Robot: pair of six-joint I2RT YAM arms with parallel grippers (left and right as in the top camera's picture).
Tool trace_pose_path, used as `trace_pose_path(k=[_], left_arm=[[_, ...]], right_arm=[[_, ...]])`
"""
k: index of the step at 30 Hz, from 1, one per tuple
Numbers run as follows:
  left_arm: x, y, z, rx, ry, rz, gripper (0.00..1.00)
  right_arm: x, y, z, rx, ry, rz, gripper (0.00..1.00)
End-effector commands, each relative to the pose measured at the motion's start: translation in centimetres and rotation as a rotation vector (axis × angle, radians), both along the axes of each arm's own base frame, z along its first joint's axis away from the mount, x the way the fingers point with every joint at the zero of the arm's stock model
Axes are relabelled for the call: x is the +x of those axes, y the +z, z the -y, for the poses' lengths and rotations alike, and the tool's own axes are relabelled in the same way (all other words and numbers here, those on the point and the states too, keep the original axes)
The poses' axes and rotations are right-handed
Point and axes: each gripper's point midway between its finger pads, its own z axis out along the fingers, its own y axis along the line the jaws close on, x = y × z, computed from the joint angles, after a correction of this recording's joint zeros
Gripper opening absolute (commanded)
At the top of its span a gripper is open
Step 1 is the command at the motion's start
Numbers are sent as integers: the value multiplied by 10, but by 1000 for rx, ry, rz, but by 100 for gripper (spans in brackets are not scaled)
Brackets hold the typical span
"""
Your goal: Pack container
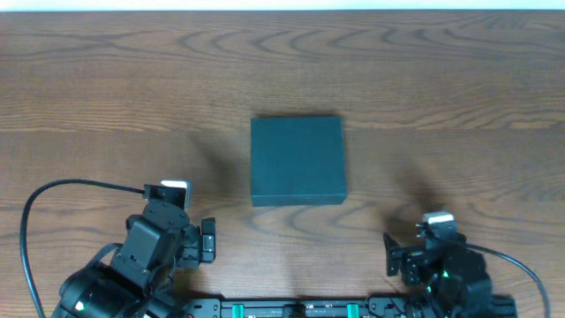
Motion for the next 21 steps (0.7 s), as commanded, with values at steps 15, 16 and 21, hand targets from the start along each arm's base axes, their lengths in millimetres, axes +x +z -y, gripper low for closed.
trace_pose_path(k=[15,16,21], left_arm=[[-1,0,1,-5,-2,-2,95],[-1,0,1,-5,-2,-2,95],[-1,0,1,-5,-2,-2,95]], right_arm=[[-1,-8,-2,-18,25,-12,99],[-1,-8,-2,-18,25,-12,99],[-1,-8,-2,-18,25,-11,99]])
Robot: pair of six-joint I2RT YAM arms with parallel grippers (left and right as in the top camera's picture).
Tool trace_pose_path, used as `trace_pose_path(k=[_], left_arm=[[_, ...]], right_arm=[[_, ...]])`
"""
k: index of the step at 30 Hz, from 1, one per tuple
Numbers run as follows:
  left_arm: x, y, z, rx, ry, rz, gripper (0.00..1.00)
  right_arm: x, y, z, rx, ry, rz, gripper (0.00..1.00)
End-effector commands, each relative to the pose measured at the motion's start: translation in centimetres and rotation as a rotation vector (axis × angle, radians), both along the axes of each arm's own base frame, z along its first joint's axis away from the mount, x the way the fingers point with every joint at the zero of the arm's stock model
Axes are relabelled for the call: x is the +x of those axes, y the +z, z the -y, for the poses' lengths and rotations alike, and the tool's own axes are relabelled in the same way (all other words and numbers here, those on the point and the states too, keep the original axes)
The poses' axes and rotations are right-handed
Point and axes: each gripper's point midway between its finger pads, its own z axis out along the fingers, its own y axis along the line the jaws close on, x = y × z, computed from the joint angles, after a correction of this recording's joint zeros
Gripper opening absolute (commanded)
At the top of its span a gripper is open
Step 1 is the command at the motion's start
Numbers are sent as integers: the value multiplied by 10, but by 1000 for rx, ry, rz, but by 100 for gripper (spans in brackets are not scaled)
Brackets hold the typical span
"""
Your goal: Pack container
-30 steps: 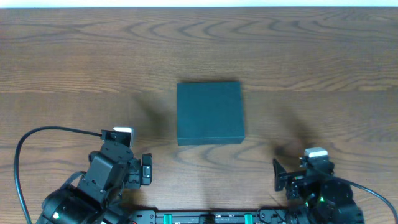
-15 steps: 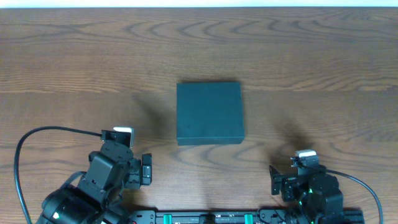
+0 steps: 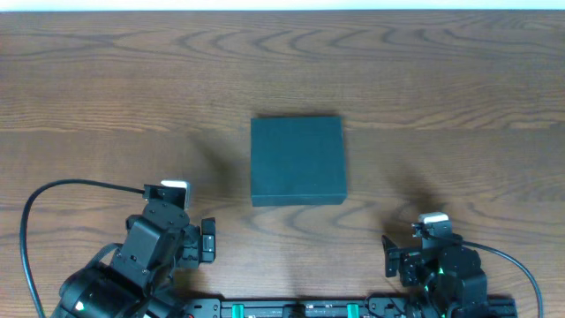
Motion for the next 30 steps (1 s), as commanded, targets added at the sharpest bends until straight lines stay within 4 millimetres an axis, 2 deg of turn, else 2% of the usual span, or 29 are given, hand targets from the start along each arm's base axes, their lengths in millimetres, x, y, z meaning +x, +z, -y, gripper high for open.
trace_pose_path(k=[1,7,10,14,18,21,23,30], left_arm=[[-1,0,1,-5,-2,-2,95],[-1,1,0,0,1,1,95],[5,2,-12,68,21,43,95],[21,-16,-14,86,27,105,95],[36,-44,-2,15,-42,190,95],[31,-60,2,-36,-90,187,95],[25,-70,-5,-45,-64,172,95],[3,-81,-23,-32,-12,174,95]], right_arm=[[-1,1,-2,-4,18,8,99],[-1,1,-2,-4,18,8,99],[-1,1,-2,-4,18,8,99],[-1,1,-2,-4,18,8,99],[-1,1,-2,-4,18,8,99],[-1,1,-2,-4,18,8,99],[-1,1,-2,-4,18,8,99],[-1,1,-2,-4,18,8,99]])
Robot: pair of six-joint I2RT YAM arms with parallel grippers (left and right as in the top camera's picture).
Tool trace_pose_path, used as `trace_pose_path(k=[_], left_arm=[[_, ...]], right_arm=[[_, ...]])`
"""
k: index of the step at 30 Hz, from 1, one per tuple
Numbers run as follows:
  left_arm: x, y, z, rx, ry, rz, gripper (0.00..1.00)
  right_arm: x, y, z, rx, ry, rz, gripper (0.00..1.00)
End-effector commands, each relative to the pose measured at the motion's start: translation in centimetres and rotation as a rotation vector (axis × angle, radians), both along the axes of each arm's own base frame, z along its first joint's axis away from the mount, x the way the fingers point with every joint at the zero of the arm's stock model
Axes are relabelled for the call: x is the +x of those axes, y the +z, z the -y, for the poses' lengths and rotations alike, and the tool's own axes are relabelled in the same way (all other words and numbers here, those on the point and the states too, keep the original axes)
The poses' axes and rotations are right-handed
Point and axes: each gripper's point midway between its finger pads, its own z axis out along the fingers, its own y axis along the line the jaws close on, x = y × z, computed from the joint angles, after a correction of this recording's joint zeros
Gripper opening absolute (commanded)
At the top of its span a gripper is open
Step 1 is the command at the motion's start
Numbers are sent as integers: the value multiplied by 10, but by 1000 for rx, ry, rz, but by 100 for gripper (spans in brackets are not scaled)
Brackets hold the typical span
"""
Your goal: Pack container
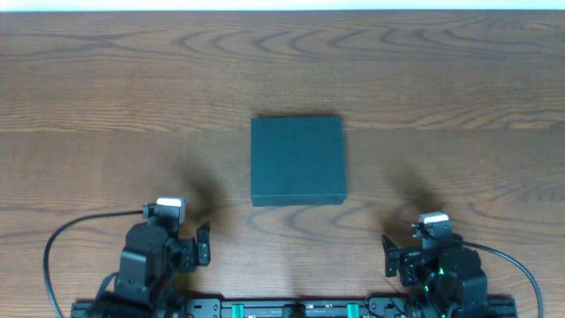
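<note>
A dark teal square box (297, 161) with its lid on lies flat at the middle of the wooden table (282, 79). My left gripper (201, 246) sits near the front edge, left of the box and well apart from it; only one dark finger shows. My right gripper (389, 256) rests at the front right, also apart from the box. Neither holds anything that I can see, and the jaw gaps are too small in the overhead view to read.
A black cable (79, 230) loops from the left arm over the table's front left. A second cable (516, 265) curves beside the right arm. The arms' base rail (291, 309) runs along the front edge.
The left arm has drawn back toward the front edge and stands more upright, its gripper lower in the view. The right arm and the box are where they were.
At the oldest moment both arms rested near the front edge with the closed box in the middle. Then the right arm had shifted slightly left. Now the left arm sits further back; the box has stayed in place throughout.
</note>
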Motion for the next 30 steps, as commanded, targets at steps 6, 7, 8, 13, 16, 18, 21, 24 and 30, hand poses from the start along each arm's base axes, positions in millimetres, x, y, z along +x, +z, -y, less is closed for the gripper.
trace_pose_path(k=[6,7,8,13,16,18,21,24,30], left_arm=[[-16,-10,-3,42,-58,17,95],[-16,-12,-3,51,-67,18,95],[-17,-13,-4,59,-76,18,95],[-34,-31,-8,92,-93,-65,95],[-34,-32,-7,92,-110,-47,95],[-34,-35,-8,96,-102,-35,95],[-32,-36,-9,87,-94,-7,95],[-32,-35,-11,94,-85,2,95],[-32,-35,-10,93,-85,1,95]], right_arm=[[-1,0,-2,-5,17,4,99],[-1,0,-2,-5,17,3,99],[-1,0,-2,-5,17,4,99],[-1,0,-2,-5,17,4,99],[-1,0,-2,-5,17,4,99],[-1,0,-2,-5,17,4,99],[-1,0,-2,-5,17,4,99],[-1,0,-2,-5,17,4,99],[-1,0,-2,-5,17,4,99]])
